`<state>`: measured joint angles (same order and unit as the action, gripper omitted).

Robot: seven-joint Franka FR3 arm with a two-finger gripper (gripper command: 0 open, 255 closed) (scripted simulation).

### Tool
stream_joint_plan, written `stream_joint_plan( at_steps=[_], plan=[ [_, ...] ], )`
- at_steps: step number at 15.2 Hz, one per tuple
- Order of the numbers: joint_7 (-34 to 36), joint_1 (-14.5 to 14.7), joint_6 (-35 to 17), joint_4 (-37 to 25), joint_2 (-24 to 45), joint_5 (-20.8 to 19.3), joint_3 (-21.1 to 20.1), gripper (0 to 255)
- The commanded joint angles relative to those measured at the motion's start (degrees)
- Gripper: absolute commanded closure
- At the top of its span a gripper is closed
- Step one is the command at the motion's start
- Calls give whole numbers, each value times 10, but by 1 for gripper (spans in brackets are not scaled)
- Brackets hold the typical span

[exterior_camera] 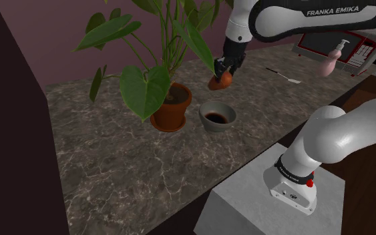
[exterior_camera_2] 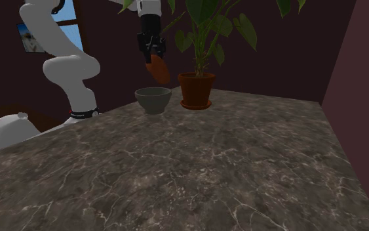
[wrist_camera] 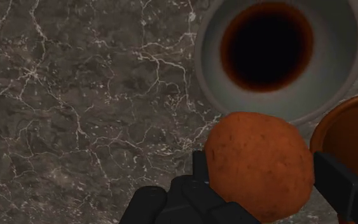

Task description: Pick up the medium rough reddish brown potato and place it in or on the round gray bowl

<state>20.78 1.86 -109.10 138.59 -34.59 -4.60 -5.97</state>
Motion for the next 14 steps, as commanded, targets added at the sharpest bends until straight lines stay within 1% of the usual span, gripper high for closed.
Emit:
stream_joint_plan(
  at_steps=[1,5,14],
  plan=[
    [16,10,13,25,-36,10,-13,255],
    [54,38,53,61,-109,39,-46,255],
    [62,41,-16,129,-107,42,-53,255]
  ],
)
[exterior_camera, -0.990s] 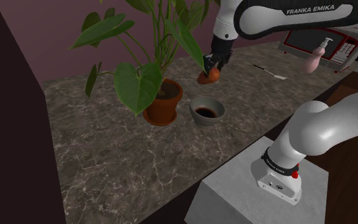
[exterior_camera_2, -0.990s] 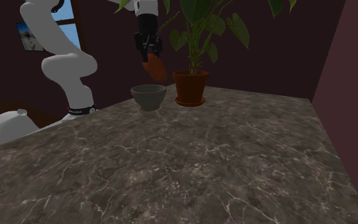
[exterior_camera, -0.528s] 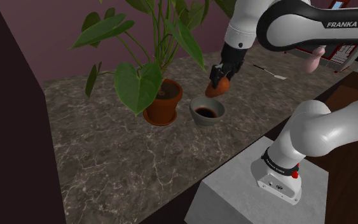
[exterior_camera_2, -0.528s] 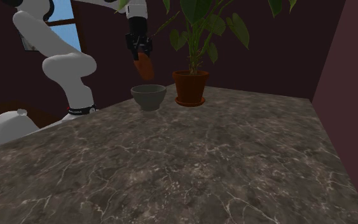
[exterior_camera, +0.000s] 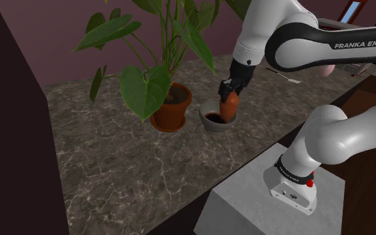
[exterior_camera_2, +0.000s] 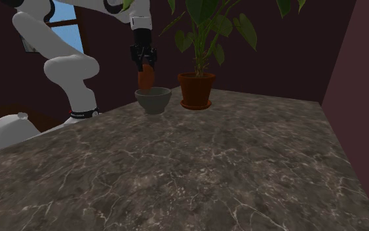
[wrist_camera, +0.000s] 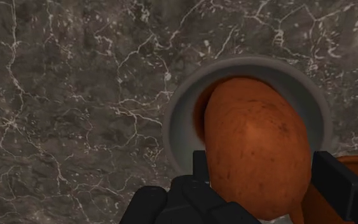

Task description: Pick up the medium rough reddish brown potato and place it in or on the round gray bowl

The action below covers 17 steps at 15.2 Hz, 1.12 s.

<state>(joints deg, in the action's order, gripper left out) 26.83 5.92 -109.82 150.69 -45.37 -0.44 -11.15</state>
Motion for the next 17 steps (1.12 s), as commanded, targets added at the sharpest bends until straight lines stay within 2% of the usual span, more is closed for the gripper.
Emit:
stream_joint_plan(
  at_steps=[1,8,15,16,17],
  plan=[
    [2,1,-17,15,2,1,-2,255],
    [9,2,-72,59,13,3,-8,255],
    [9,2,-72,59,13,3,-8,255],
    [10,2,-71,55,16,3,-8,0],
    [10,2,-69,55,14,3,-8,0]
  ],
)
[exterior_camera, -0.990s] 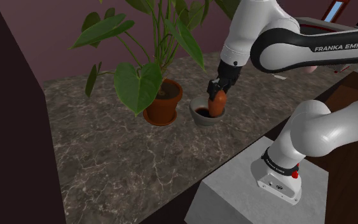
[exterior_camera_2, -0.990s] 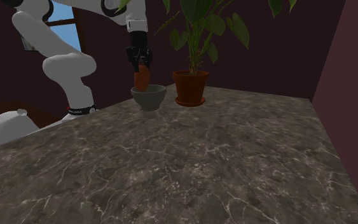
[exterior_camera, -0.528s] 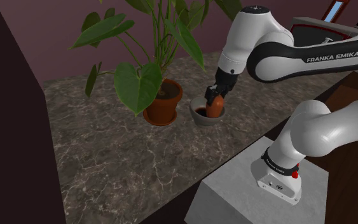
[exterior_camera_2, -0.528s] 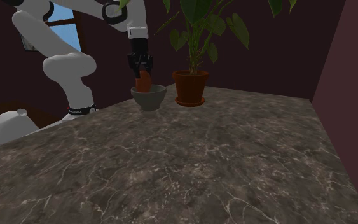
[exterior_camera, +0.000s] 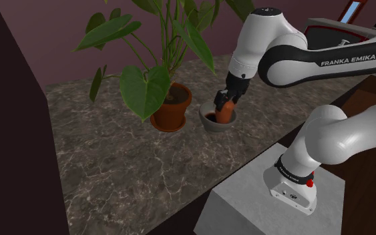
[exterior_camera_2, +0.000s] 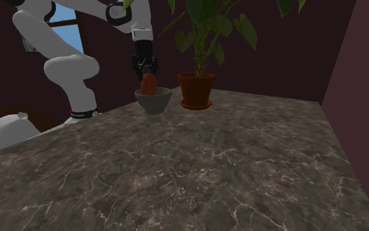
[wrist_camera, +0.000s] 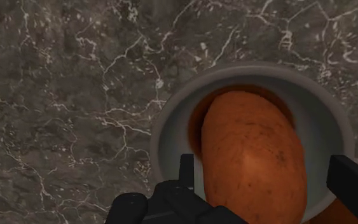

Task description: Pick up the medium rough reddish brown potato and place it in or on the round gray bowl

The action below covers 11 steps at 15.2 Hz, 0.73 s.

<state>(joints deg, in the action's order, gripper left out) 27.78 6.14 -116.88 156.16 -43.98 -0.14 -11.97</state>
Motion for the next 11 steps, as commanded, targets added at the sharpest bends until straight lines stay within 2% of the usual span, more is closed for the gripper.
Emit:
stream_joint_plan(
  at_steps=[1,4,8,11],
  plan=[
    [0,0,1,1,1,0,0,0],
    [0,0,-2,5,-1,0,0,0],
    [-2,4,80,-57,-21,2,2,0],
    [-2,4,80,-57,-21,2,2,0]
  ],
)
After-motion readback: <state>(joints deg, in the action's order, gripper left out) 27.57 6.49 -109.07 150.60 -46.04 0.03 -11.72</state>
